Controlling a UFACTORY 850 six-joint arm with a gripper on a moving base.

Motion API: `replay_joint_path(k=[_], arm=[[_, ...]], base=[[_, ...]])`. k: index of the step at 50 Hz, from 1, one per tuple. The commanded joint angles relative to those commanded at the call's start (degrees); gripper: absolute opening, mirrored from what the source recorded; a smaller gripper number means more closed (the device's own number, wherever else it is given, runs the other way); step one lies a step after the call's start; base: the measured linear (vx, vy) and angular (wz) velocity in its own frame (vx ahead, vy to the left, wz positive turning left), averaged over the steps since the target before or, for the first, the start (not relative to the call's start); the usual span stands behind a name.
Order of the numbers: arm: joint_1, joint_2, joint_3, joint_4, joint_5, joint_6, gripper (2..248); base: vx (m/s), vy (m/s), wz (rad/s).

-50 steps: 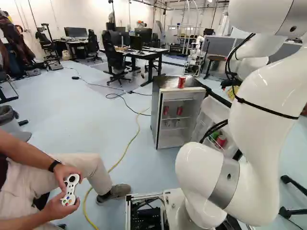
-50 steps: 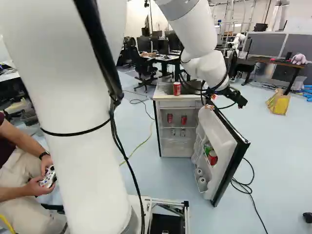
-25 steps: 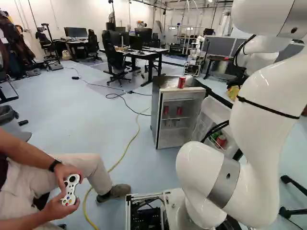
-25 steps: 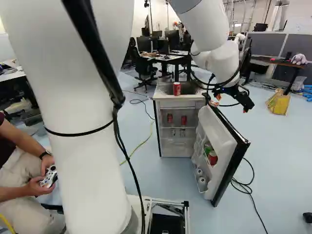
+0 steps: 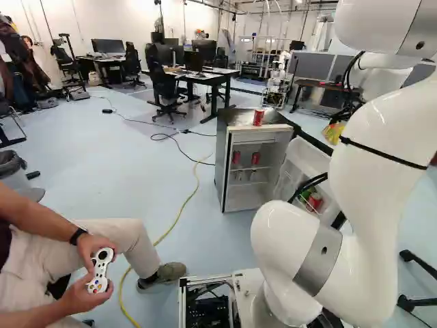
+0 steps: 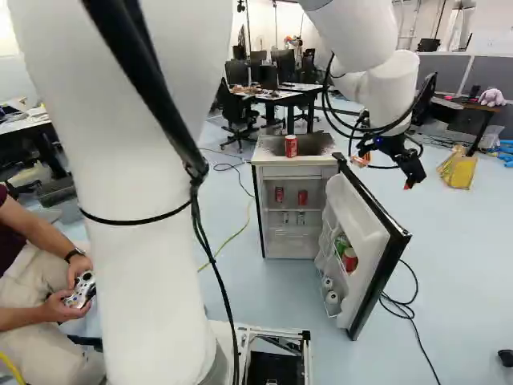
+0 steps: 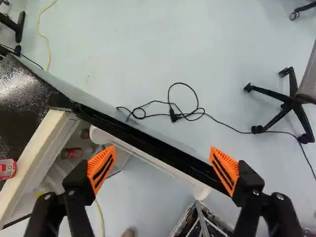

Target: Grab a drink from the fridge

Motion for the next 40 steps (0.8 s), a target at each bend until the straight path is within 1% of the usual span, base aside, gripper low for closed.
replay_joint_path(k=[10, 40], arm=[[-1.07, -3.1, -2.54, 0.64, -1.97, 0.0, 247], [-3.85, -13.52, -11.28, 0.7, -2.34, 0.0, 247]], base=[[0.0, 0.0, 0.0], [0.0, 0.0, 0.0]])
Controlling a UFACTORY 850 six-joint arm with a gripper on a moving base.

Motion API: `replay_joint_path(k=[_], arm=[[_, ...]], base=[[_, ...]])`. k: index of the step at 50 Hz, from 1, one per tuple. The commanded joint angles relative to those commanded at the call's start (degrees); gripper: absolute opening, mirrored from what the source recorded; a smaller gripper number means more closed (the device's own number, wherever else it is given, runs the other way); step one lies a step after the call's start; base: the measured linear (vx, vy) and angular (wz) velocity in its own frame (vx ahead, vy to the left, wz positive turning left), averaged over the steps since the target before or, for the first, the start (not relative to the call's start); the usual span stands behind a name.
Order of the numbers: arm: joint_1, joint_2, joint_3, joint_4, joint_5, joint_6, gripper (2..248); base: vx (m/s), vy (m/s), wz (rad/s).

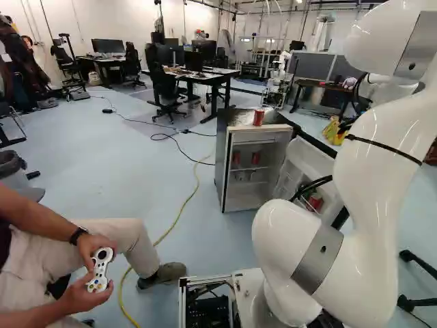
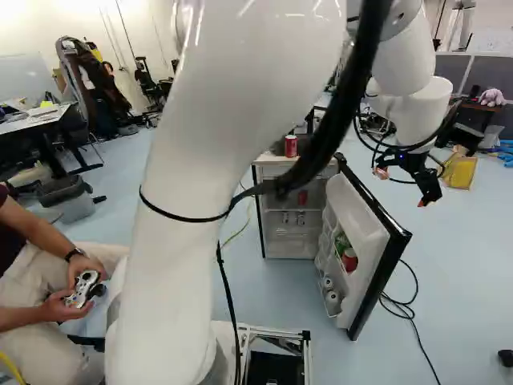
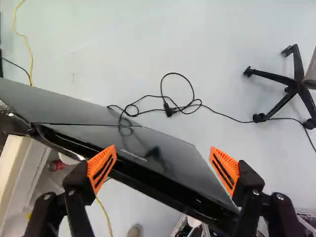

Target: Grab a drink from the fridge

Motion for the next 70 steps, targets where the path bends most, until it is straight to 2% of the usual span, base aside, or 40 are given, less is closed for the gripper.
replay_joint_path(k=[35, 70], arm=[[-1.78, -9.12, -7.24, 0.0, -4.91, 0.0, 247], [-2.31, -10.35, -8.73, 0.0, -8.54, 0.0, 247]], base=[[0.0, 0.0, 0.0], [0.0, 0.0, 0.0]])
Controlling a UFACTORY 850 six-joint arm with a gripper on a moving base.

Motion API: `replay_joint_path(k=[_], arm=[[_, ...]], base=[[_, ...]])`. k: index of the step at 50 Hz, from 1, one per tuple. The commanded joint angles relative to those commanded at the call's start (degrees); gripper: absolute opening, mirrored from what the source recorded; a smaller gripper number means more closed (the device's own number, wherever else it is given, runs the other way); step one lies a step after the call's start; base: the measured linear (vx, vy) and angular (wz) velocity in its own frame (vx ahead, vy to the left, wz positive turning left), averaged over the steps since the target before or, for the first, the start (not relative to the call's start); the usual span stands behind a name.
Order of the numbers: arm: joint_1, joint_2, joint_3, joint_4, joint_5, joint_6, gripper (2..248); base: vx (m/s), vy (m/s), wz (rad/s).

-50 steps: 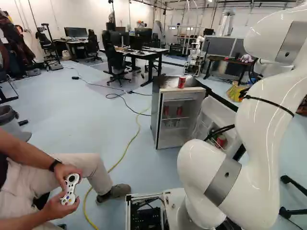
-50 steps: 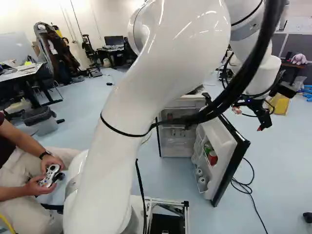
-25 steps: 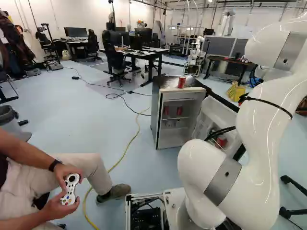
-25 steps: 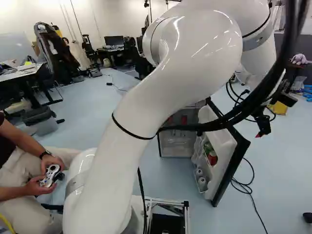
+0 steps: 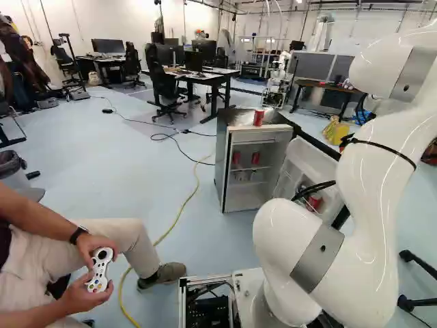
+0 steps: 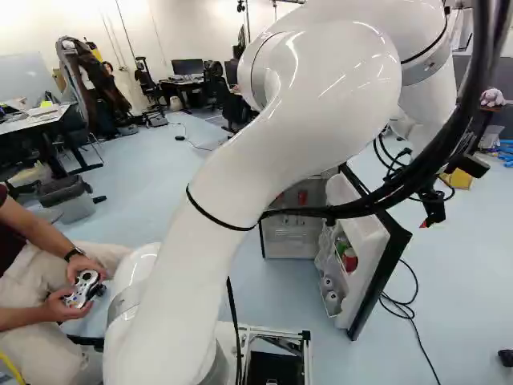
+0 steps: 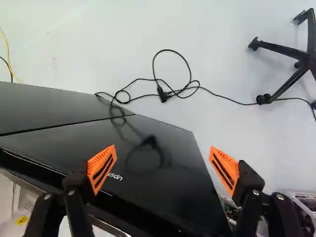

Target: Grab a drink from the fridge

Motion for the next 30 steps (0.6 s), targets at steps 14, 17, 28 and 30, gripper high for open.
replay_joint_path(k=[14, 17, 28, 30], arm=[[-0.04, 0.25, 0.38, 0.0, -2.81, 0.0, 247], [-0.02, 0.4, 0.61, 0.0, -3.41, 0.0, 247], [0.11, 1.05, 1.63, 0.0, -5.41, 0.0, 247], [0.13, 1.17, 1.8, 0.0, -5.67, 0.0, 247]], base=[[0.0, 0.0, 0.0], [0.0, 0.0, 0.0], [0.0, 0.0, 0.0], [0.0, 0.0, 0.0]])
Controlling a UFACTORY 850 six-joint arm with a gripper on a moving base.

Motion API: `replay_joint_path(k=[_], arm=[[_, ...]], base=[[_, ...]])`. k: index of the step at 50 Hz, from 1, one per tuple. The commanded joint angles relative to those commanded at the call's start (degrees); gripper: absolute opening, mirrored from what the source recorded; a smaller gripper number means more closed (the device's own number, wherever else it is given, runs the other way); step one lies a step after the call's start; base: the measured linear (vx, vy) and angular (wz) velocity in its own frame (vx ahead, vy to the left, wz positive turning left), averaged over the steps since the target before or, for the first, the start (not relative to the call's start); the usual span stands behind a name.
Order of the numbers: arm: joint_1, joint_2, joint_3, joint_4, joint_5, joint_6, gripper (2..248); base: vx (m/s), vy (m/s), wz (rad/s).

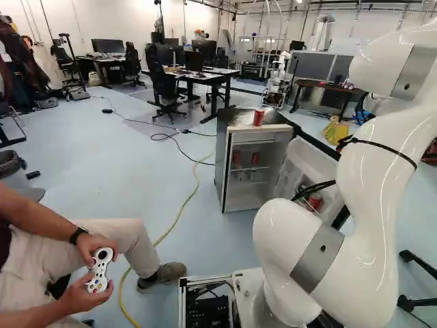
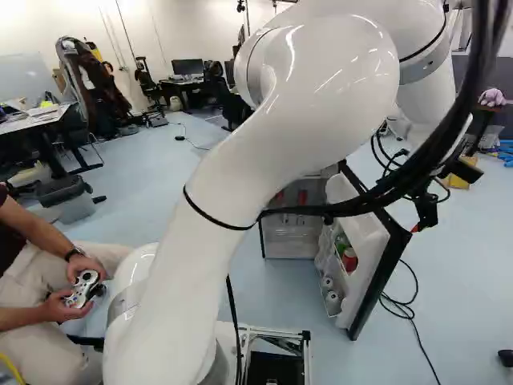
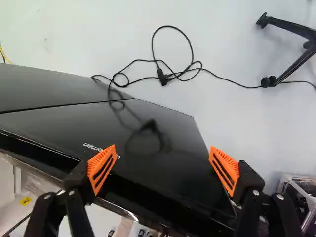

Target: Grab a drink from the fridge

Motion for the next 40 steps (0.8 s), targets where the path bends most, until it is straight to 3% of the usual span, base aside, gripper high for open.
replay_joint_path(k=[40], arm=[[0.54, 3.12, 4.87, 0.0, -4.76, 0.0, 247]], base=[[0.0, 0.0, 0.0]])
